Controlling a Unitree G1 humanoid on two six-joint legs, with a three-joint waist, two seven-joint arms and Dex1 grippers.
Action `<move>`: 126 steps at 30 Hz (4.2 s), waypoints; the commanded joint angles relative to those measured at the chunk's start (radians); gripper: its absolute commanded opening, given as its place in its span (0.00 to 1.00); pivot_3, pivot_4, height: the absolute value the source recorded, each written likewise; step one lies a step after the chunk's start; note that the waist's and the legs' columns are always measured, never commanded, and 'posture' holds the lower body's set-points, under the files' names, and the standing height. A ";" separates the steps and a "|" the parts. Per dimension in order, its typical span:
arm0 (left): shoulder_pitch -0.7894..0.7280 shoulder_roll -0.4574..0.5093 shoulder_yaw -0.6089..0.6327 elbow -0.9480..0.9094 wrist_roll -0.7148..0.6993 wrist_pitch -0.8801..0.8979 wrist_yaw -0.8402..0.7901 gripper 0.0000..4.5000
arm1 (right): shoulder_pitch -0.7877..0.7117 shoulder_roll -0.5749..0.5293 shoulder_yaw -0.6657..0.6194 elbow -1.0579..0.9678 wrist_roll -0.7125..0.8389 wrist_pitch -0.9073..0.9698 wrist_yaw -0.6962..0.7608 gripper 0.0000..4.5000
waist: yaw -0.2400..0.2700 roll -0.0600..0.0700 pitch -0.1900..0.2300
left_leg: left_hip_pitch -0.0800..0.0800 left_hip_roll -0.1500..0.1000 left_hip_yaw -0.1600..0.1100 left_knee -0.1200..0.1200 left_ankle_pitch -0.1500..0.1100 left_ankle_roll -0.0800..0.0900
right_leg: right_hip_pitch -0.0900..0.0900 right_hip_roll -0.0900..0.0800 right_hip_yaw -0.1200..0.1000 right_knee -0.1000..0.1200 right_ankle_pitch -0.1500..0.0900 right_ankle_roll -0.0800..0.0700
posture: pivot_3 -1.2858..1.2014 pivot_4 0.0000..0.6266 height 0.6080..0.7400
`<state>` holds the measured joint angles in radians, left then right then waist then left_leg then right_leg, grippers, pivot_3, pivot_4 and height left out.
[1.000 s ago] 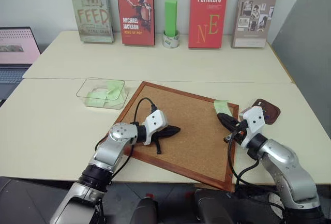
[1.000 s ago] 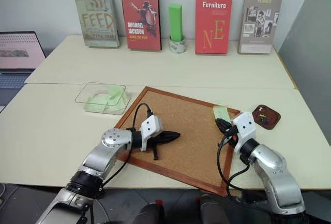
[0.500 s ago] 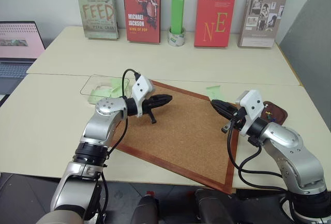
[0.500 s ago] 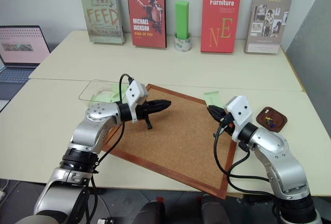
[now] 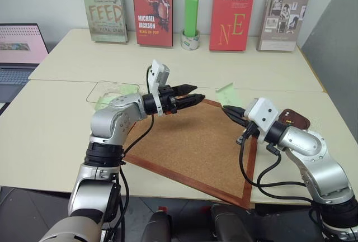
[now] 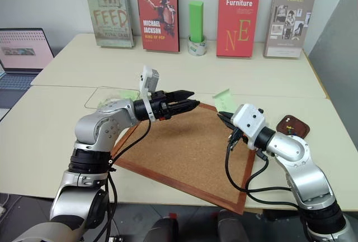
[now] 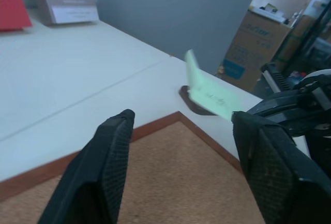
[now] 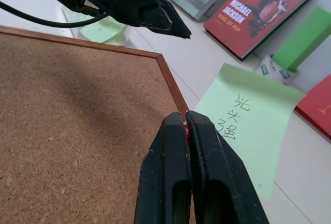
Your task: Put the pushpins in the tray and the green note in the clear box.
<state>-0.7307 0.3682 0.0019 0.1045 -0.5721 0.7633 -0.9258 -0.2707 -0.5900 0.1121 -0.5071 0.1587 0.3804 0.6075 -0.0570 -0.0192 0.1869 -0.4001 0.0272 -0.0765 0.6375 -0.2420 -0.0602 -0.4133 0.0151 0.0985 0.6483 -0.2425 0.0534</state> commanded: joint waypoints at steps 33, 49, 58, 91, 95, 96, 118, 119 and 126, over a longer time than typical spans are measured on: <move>-0.117 -0.158 0.007 0.189 -0.027 0.017 0.048 0.03 | -0.085 -0.007 0.048 -0.030 -0.086 -0.053 0.049 0.00 | 0.002 0.000 0.000 | 0.000 0.000 0.000 0.003 0.000 0.000 | 0.001 0.000 0.000 0.002 0.000 0.000 | 0.52 0.24 1.00; -0.111 -0.173 0.013 0.207 0.047 -0.073 0.122 0.01 | -0.045 0.021 0.030 -0.087 -0.118 -0.154 0.017 0.00 | 0.002 0.000 0.000 | 0.000 0.000 -0.001 0.004 0.000 0.000 | 0.001 0.000 0.000 0.003 0.000 0.000 | 0.52 0.24 1.00; -0.104 -0.145 0.029 0.173 0.081 -0.140 0.141 0.01 | 0.096 -0.014 -0.141 -0.073 -0.164 -0.096 -0.075 0.00 | 0.010 0.000 0.000 | 0.000 -0.001 -0.001 0.006 0.000 0.000 | 0.002 0.000 0.000 0.003 0.000 0.000 | 0.52 0.24 1.00; 0.025 -0.055 -0.048 -0.057 0.097 -0.148 0.103 0.00 | 0.033 -0.081 -0.309 0.545 -0.219 0.033 -0.201 0.72 | 0.000 0.000 0.000 | 0.005 -0.002 0.000 0.008 0.000 0.000 | 0.003 0.000 0.002 0.012 0.000 0.000 | 0.52 0.24 1.00; 0.016 -0.054 -0.039 -0.052 0.107 -0.165 0.116 0.00 | 0.033 -0.093 -0.352 0.450 -0.186 0.064 -0.193 0.80 | -0.001 0.000 0.000 | 0.005 -0.002 0.000 0.008 0.000 0.000 | 0.003 0.000 0.002 0.012 0.000 0.000 | 0.52 0.24 1.00; 0.012 -0.053 -0.033 -0.051 0.108 -0.167 0.121 0.00 | 0.034 -0.090 -0.366 0.412 -0.154 0.069 -0.172 0.80 | -0.001 0.000 0.000 | 0.005 -0.002 0.000 0.008 0.000 0.000 | 0.003 0.000 0.002 0.012 0.000 0.000 | 0.52 0.24 1.00; 0.016 0.410 0.085 0.073 0.417 -0.291 0.318 0.00 | -0.268 -0.039 -0.008 0.133 0.304 0.258 0.271 0.80 | -0.021 -0.001 0.001 | 0.004 -0.001 -0.001 0.007 0.000 0.000 | 0.002 0.000 0.000 0.012 0.000 0.000 | 0.52 0.24 1.00; 0.019 0.428 0.077 0.088 0.433 -0.311 0.311 0.00 | -0.283 -0.035 0.006 0.146 0.294 0.251 0.272 0.80 | -0.020 -0.001 0.001 | 0.002 -0.001 -0.001 0.007 0.000 0.000 | 0.000 0.000 0.000 0.011 0.000 0.000 | 0.52 0.24 1.00; 0.020 0.498 0.066 0.269 0.511 -0.409 0.286 0.00 | -0.325 -0.015 0.080 0.225 0.209 0.172 0.285 0.80 | -0.007 -0.002 0.002 | -0.002 0.000 -0.001 0.005 0.000 0.000 | -0.006 0.000 -0.001 0.014 -0.002 -0.003 | 0.52 0.24 1.00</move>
<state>-0.7021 0.8371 0.0727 0.3647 -0.0876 0.4012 -0.6287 -0.5828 -0.6005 0.1961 -0.2672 0.3825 0.5853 0.8801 -0.0641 -0.0207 0.1885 -0.4023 0.0269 -0.0770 0.6427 -0.2420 -0.0602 -0.4203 0.0150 0.0975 0.6626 -0.2441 0.0503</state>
